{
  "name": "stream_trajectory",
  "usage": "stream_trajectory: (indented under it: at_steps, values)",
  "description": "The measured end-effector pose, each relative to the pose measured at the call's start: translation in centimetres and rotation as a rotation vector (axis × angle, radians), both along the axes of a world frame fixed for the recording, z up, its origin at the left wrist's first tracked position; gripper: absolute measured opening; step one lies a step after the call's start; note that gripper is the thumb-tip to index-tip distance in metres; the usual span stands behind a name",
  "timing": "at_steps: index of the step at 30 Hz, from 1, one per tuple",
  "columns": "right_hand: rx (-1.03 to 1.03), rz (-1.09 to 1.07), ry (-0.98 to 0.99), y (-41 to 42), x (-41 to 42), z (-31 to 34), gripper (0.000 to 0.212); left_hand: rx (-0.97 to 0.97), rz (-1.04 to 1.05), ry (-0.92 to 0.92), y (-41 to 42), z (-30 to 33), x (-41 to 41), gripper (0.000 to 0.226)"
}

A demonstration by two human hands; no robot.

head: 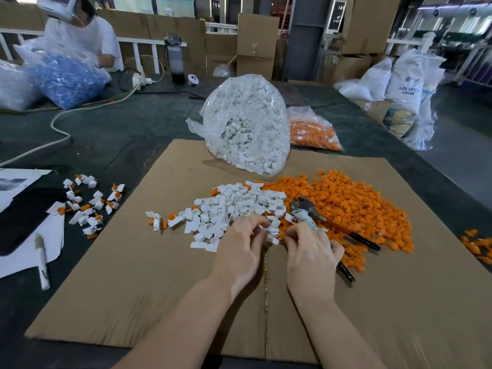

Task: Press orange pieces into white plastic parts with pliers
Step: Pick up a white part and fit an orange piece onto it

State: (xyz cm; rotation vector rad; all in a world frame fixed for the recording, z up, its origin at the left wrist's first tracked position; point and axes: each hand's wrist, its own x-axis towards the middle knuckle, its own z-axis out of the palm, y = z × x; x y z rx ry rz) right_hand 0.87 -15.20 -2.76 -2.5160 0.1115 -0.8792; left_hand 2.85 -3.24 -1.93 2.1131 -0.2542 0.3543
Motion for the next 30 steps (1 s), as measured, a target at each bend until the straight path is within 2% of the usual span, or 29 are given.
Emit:
stream_trajectory:
  at_steps: [8,13,19,26,30]
  values:
    - [0.16,0.219,-0.019,-0.13,-0.19,0.41,0.01,-0.233,-0.038,0.234,0.75,-0.05,0.08,0.033]
    - [0.129,0.272,0.007,-0.14,-0.34,0.5,0.008,-0.315,-0.047,0.318,0.84,0.38,0.02,0.017]
    - [0.087,0.259,0.03,-0.01,-0.38,0.52,0.01,-0.391,-0.109,0.366,0.87,0.5,-0.07,0.011]
    - [0.045,0.288,0.008,0.1,-0.6,0.55,0.016,-0.34,-0.164,0.35,0.79,0.44,-0.41,0.018]
    - [0.122,0.305,0.014,0.0,-0.45,0.59,0.006,-0.45,-0.124,0.382,0.68,0.52,-0.28,0.018]
